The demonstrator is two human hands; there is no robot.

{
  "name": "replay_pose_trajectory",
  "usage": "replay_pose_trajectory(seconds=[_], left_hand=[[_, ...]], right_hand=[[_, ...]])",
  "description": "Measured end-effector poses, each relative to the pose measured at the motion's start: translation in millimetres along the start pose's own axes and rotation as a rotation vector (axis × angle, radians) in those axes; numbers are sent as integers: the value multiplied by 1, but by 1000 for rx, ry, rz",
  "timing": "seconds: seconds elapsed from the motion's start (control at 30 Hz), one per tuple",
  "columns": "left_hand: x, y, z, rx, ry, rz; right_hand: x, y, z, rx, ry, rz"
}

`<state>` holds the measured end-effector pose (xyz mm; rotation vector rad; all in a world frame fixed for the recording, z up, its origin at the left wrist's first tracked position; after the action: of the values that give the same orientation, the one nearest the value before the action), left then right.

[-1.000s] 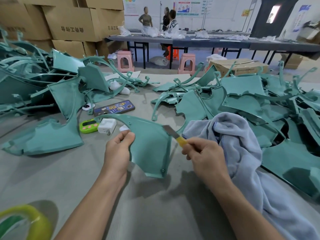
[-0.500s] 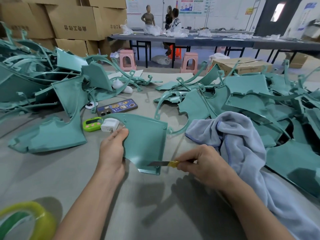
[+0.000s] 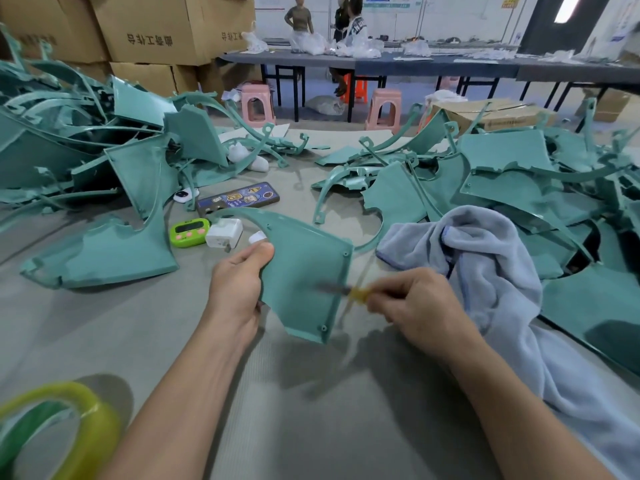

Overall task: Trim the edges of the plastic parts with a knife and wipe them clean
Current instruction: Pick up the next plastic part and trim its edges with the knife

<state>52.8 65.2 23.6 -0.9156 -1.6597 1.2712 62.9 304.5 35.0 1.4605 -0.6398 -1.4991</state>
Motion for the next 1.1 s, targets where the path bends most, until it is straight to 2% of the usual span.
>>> replay_pose_trajectory(seconds=[0.07,0.1,0.17,0.23,0.27,0.33,0.4,0.43,0.47,0.57,0.63,0.7,0.83,1.1], left_hand=[[-1,0,0,3,-14,13],[-1,1,1,5,-26,11],[-2,1,1,5,-44,-4],[-3,1,2,-1,-37,-28],[-4,1,2,-4,-28,-35],[-5,0,2,5,-23,-29],[-5,0,2,34,-33,-1],[-5,0,2,56,-39,17],[-4,0,2,84,-44,40],[-2,-3,-2,171,-24,90],[2,-4,-7,187,18,89],[6,-3,-11,165,52,55],[9,-1,-13,69,141,9],[10,0,-15,4,221,38]], right_hand=[[-12,-3,1,4,-226,17],[-15,-3,1,-24,-229,91],[-12,3,-1,-36,-11,238],[0,6,-6,-16,177,191],[3,3,-5,-7,133,127],[-5,-4,1,39,-152,70],[-14,-9,1,74,-357,162],[-15,-11,2,78,-375,280],[-14,-11,2,97,-343,444],[5,-9,0,206,-90,868],[18,-8,-1,299,37,964],[26,-8,-3,359,75,1011],[27,-7,-4,371,35,1139],[18,-8,-1,410,-124,1170]])
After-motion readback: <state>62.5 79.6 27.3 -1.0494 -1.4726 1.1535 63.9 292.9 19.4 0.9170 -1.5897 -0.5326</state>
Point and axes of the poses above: each hand's wrist, its own z-axis towards the middle knuckle, its own x-axis out of the palm, y = z × x, the point moved 3 cm from there along z, towards the middle knuckle, and after that the axes turned 13 degrees about z, right-handed, at the moved point
